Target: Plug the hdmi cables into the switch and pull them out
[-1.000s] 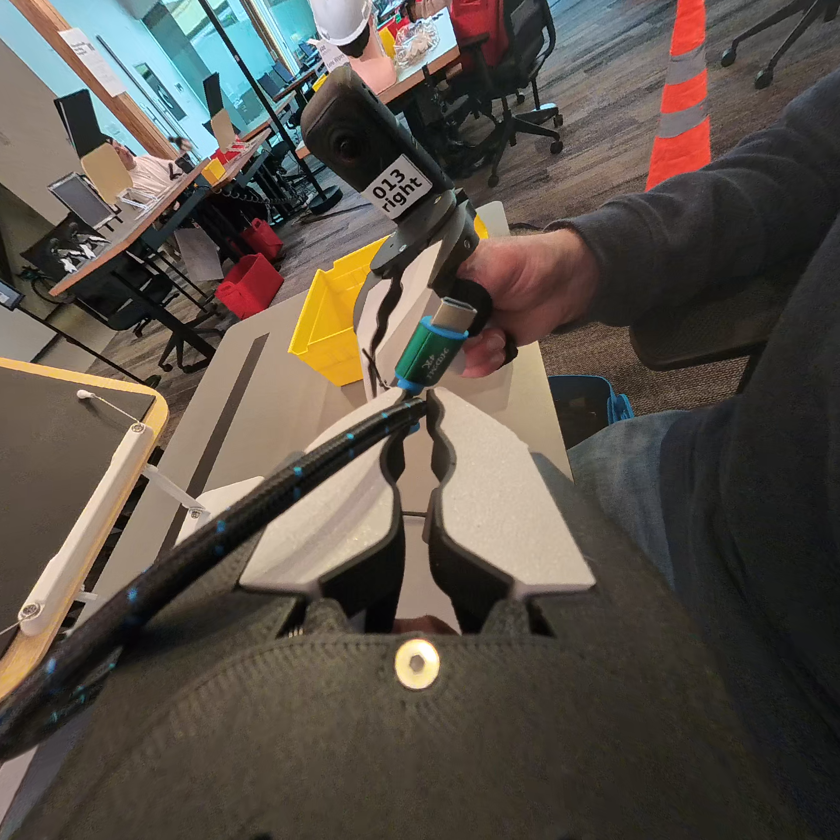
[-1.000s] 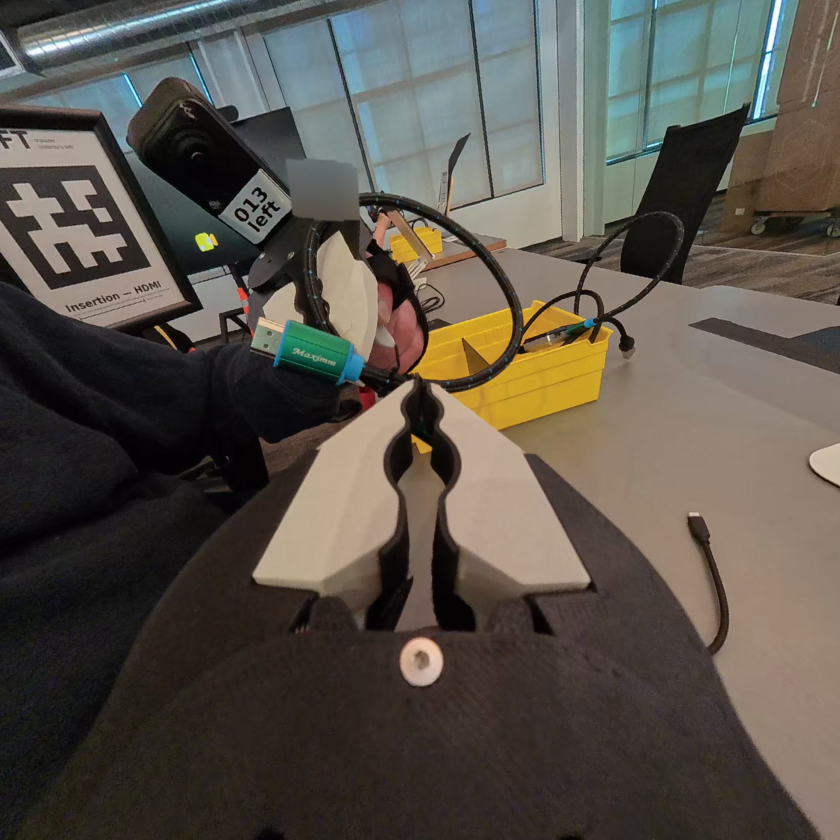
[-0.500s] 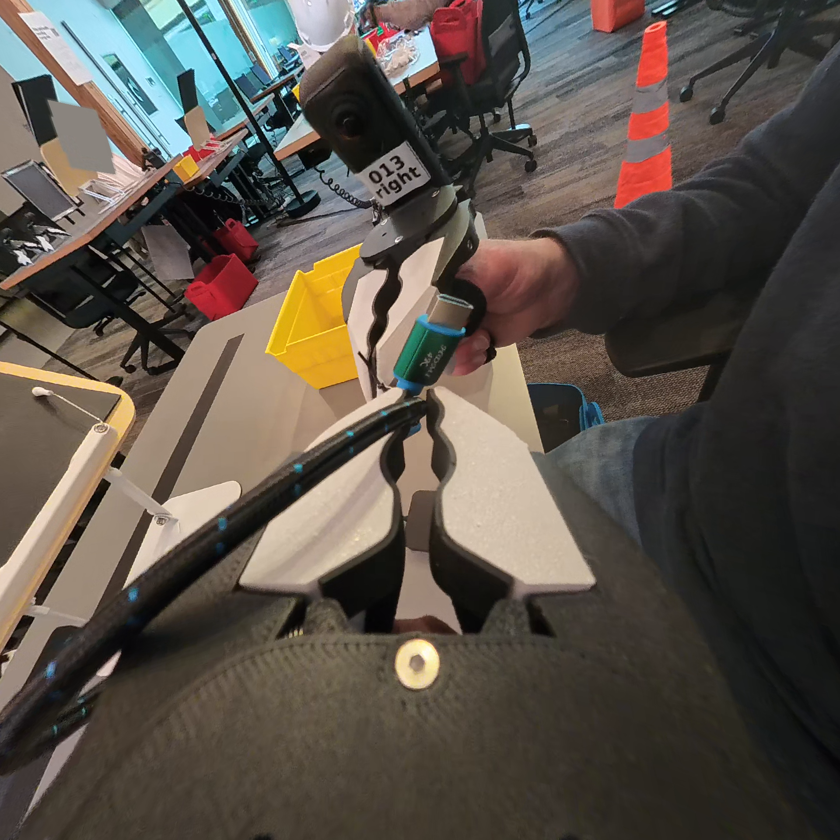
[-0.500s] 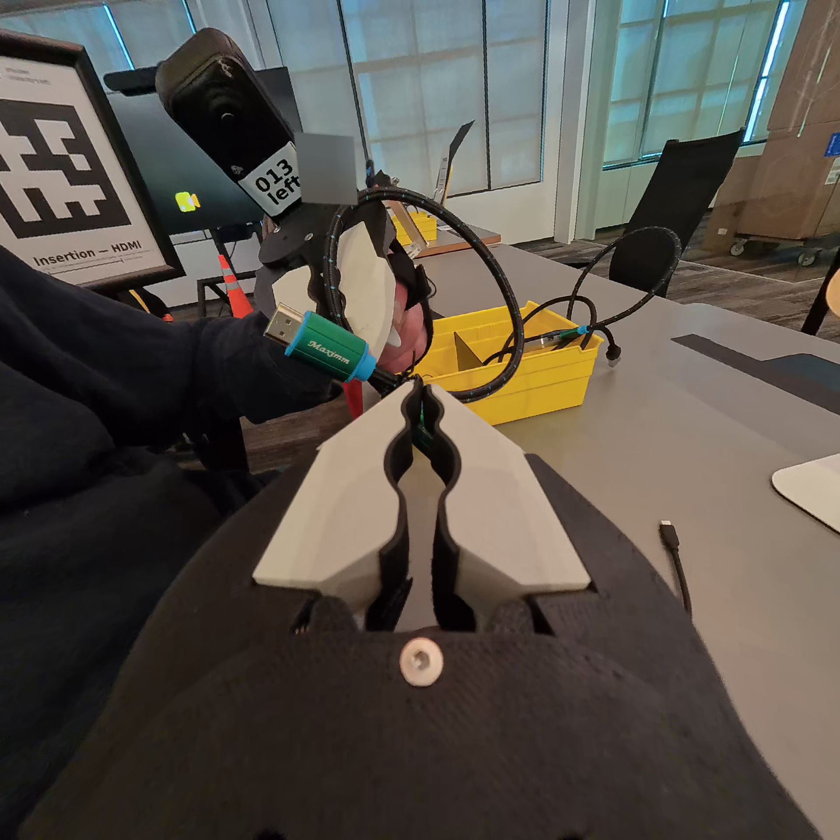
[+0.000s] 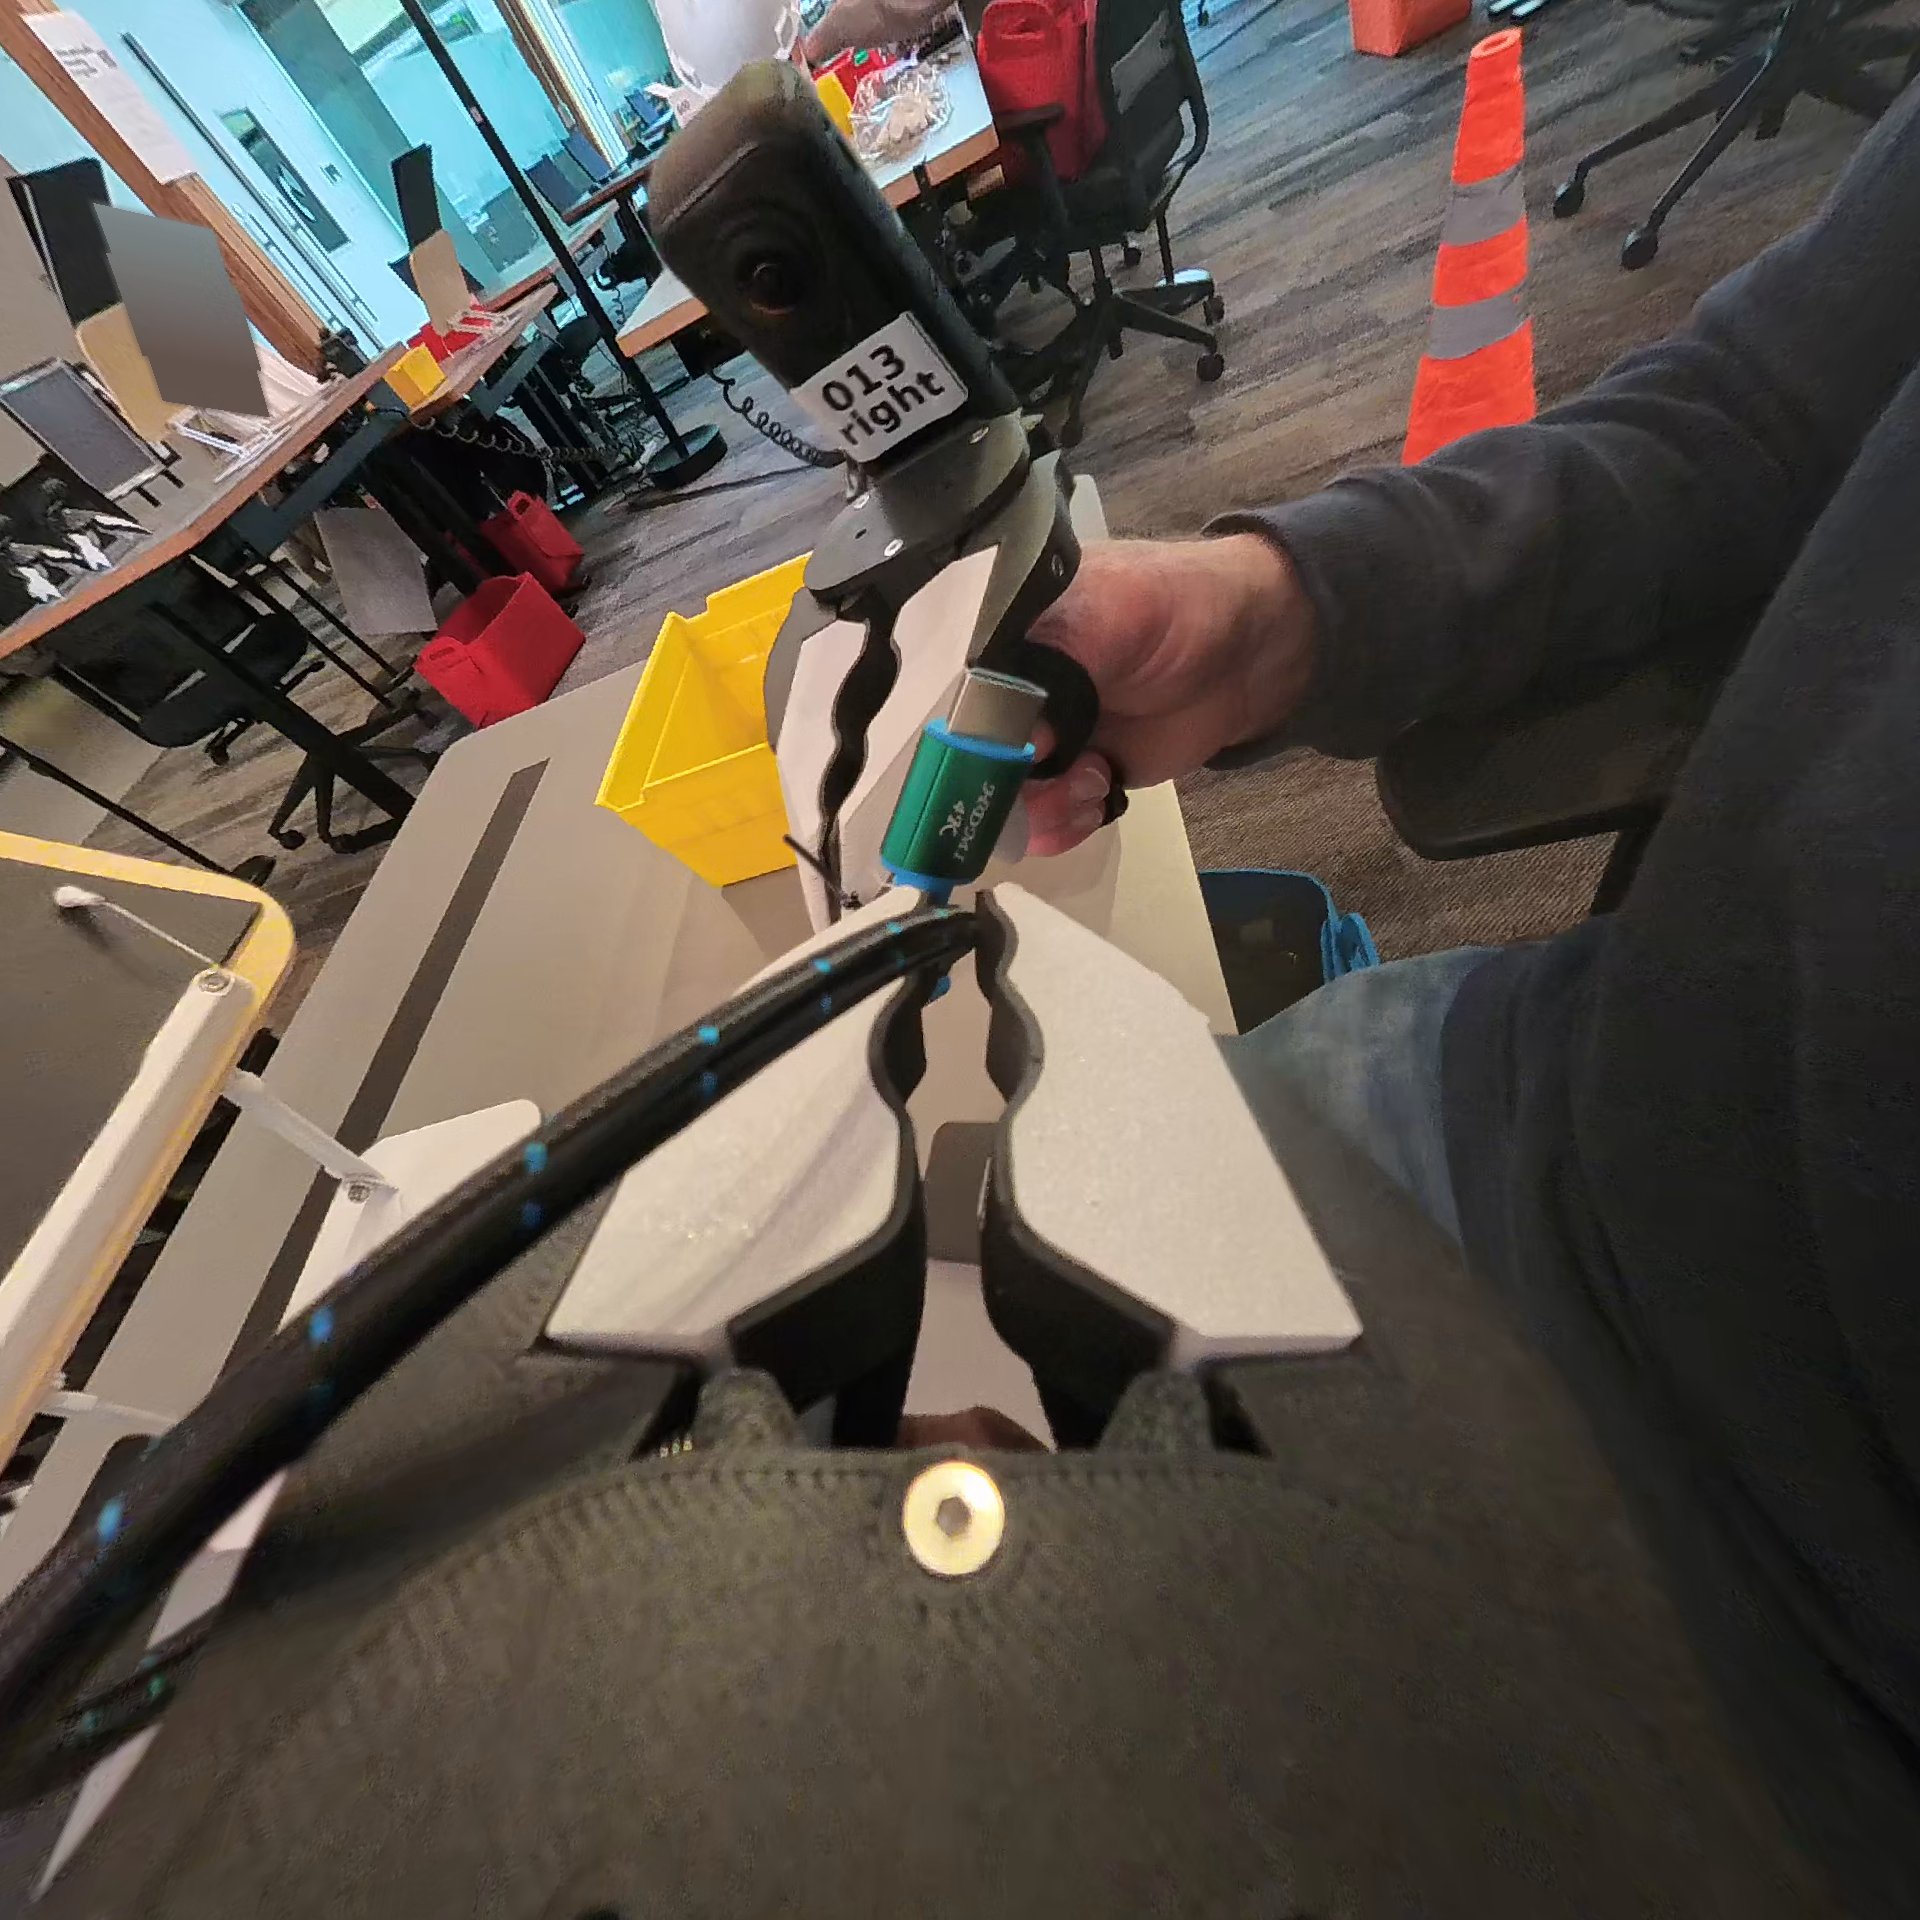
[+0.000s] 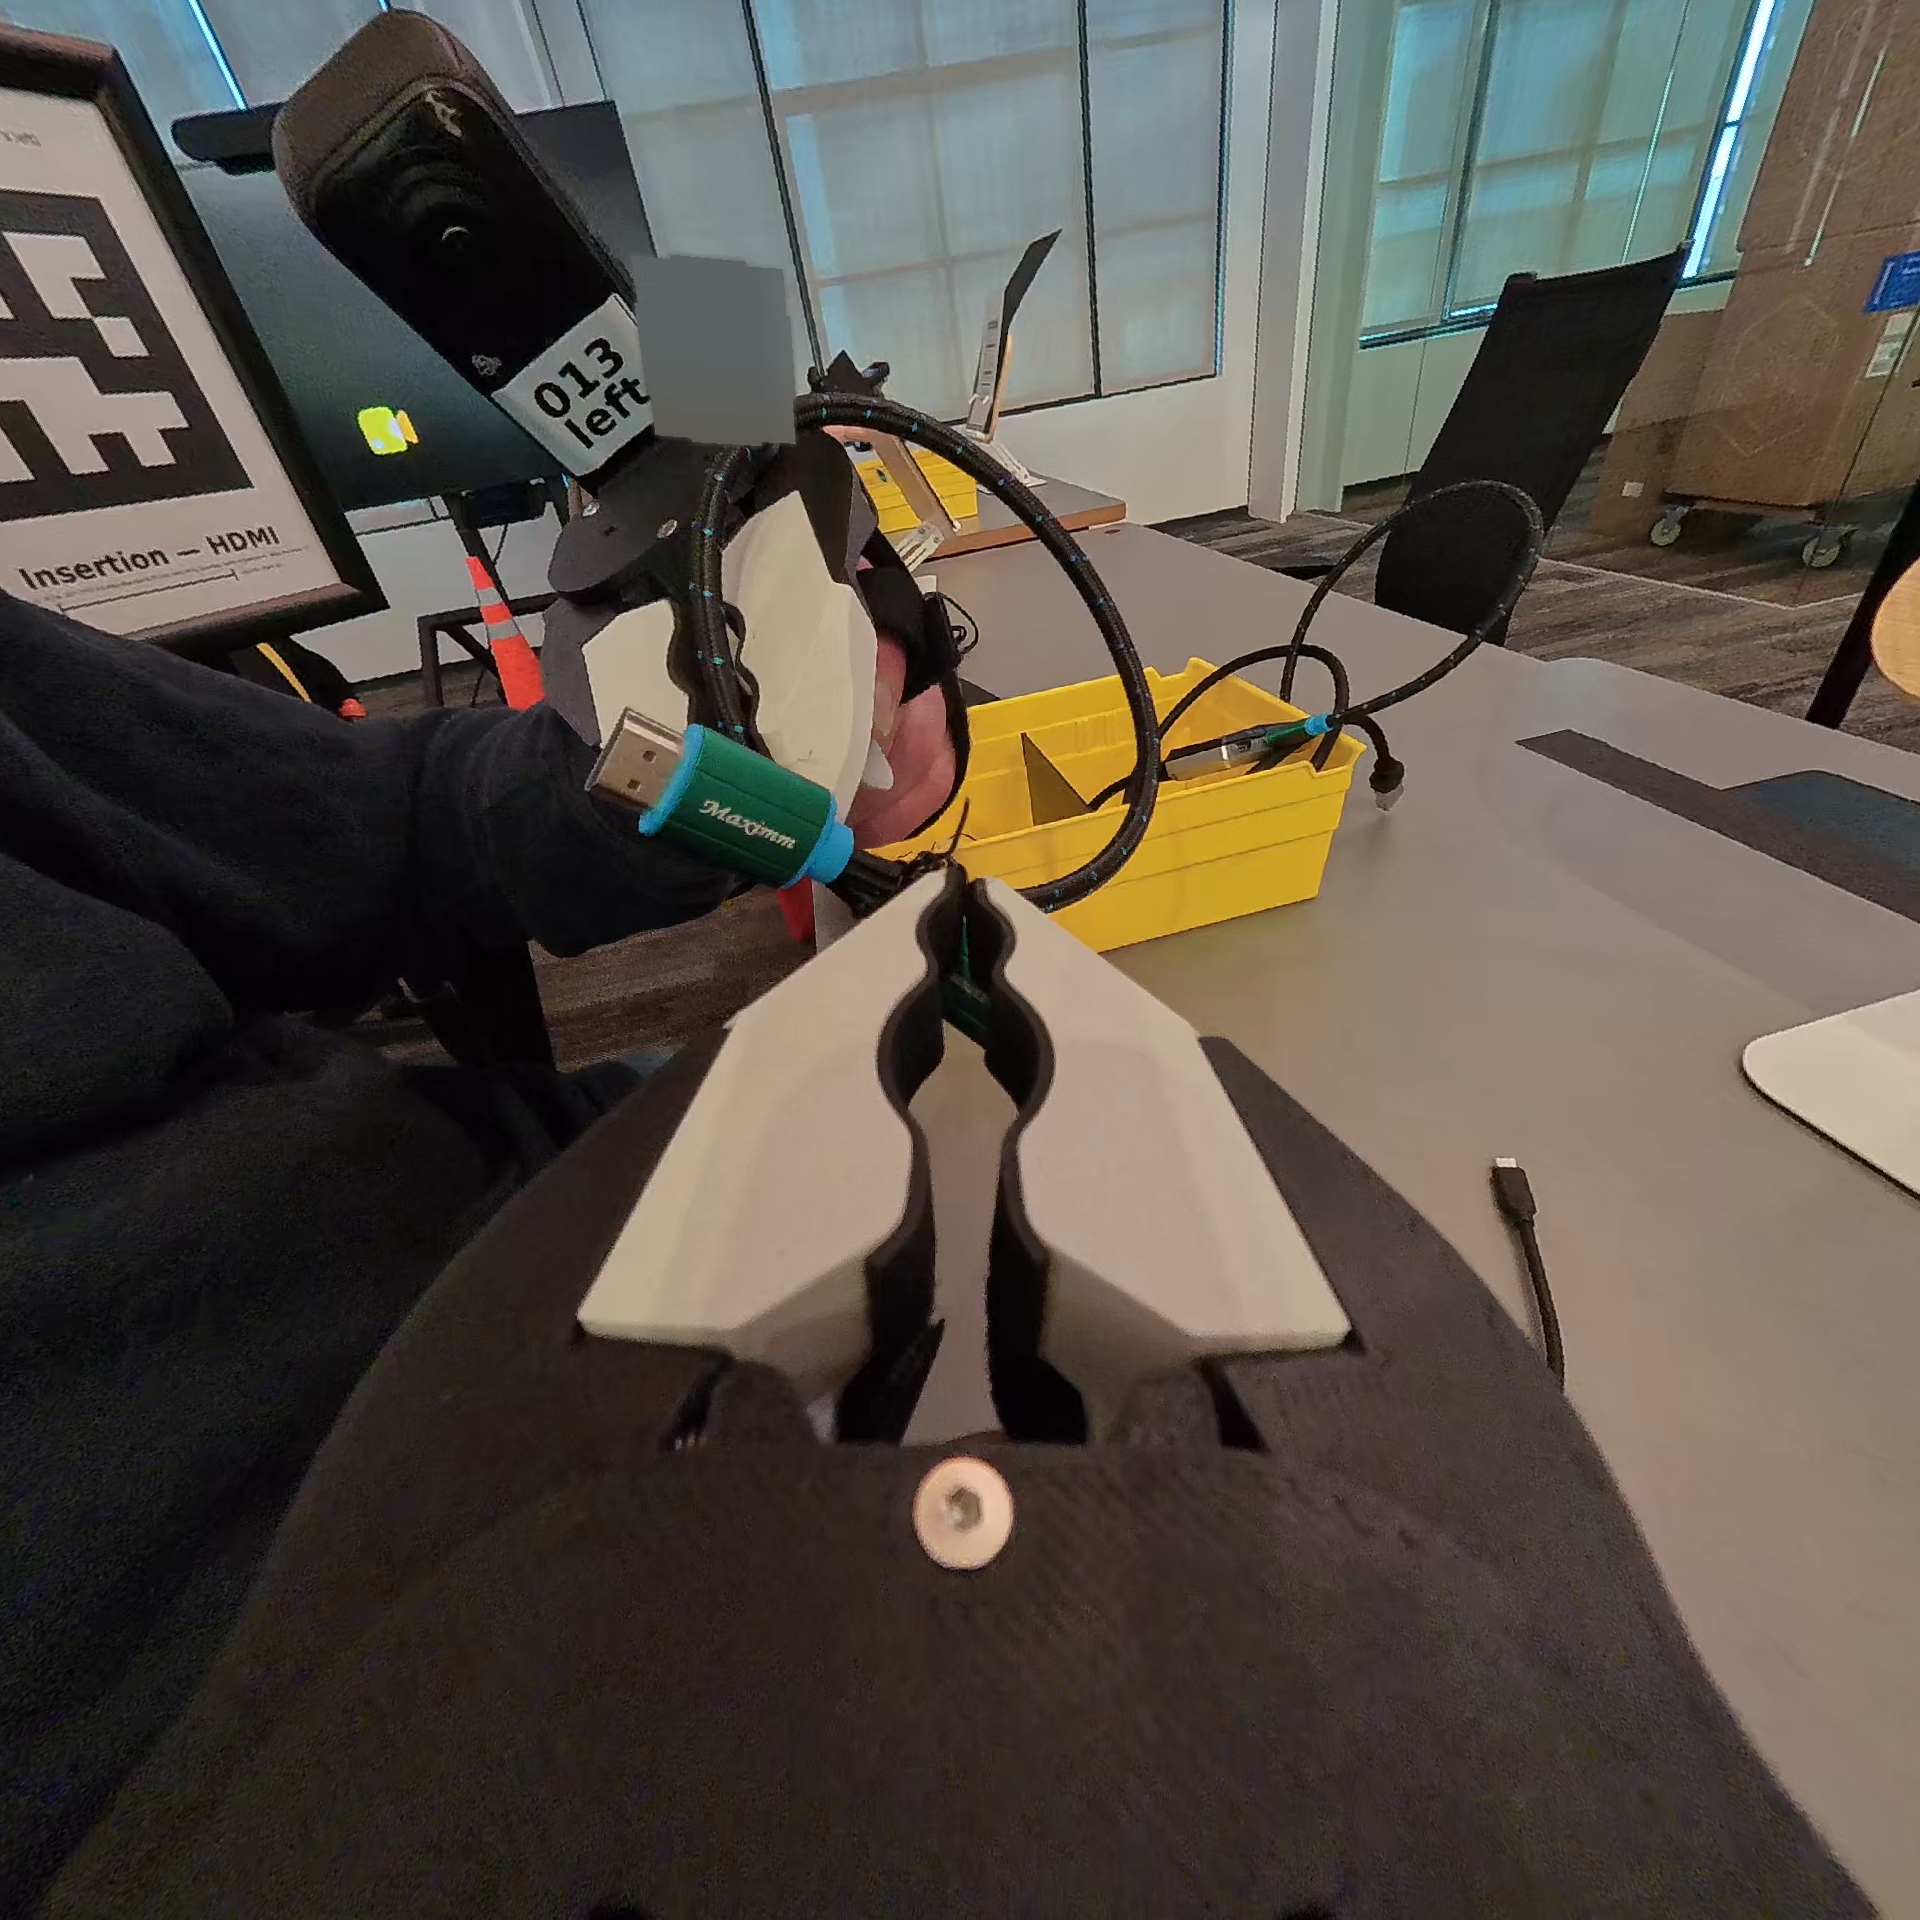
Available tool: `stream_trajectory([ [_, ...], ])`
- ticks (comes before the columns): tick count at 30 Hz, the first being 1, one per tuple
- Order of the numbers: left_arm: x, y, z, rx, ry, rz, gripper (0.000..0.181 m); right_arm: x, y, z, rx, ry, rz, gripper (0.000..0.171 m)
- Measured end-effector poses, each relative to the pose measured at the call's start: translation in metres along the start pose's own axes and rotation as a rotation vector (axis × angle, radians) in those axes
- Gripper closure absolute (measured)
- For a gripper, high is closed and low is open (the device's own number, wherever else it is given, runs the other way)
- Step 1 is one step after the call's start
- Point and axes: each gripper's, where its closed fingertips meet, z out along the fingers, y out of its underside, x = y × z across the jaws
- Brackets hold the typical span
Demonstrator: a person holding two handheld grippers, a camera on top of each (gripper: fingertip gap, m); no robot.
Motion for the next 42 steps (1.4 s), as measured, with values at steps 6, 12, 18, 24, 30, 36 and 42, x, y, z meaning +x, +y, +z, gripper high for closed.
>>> stream_trajectory([
  [6, -0.002, 0.001, 0.0, 0.019, 0.007, -0.034, 0.175, 0.003, 0.002, 0.001, -0.022, 0.034, -0.029, 0.171],
  [12, -0.008, 0.0, -0.005, 0.07, 0.018, -0.1, 0.175, 0.001, 0.0, -0.002, -0.008, 0.029, -0.034, 0.171],
  [18, -0.012, -0.004, -0.011, 0.159, 0.054, -0.195, 0.175, 0.0, -0.003, -0.001, 0.0, 0.024, -0.029, 0.171],
  [24, -0.012, -0.007, -0.013, 0.215, 0.095, -0.259, 0.175, -0.006, -0.005, 0.0, 0.006, -0.004, -0.054, 0.171],
  [30, -0.008, -0.009, -0.01, 0.251, 0.152, -0.327, 0.175, -0.006, -0.005, -0.002, -0.054, 0.082, -0.244, 0.171],
  [36, -0.008, -0.01, -0.012, 0.264, 0.166, -0.339, 0.175, -0.008, -0.002, -0.002, -0.09, 0.086, -0.309, 0.17],
  [42, -0.005, -0.011, -0.013, 0.273, 0.196, -0.347, 0.175, -0.012, 0.001, -0.001, -0.077, 0.018, -0.232, 0.171],
])
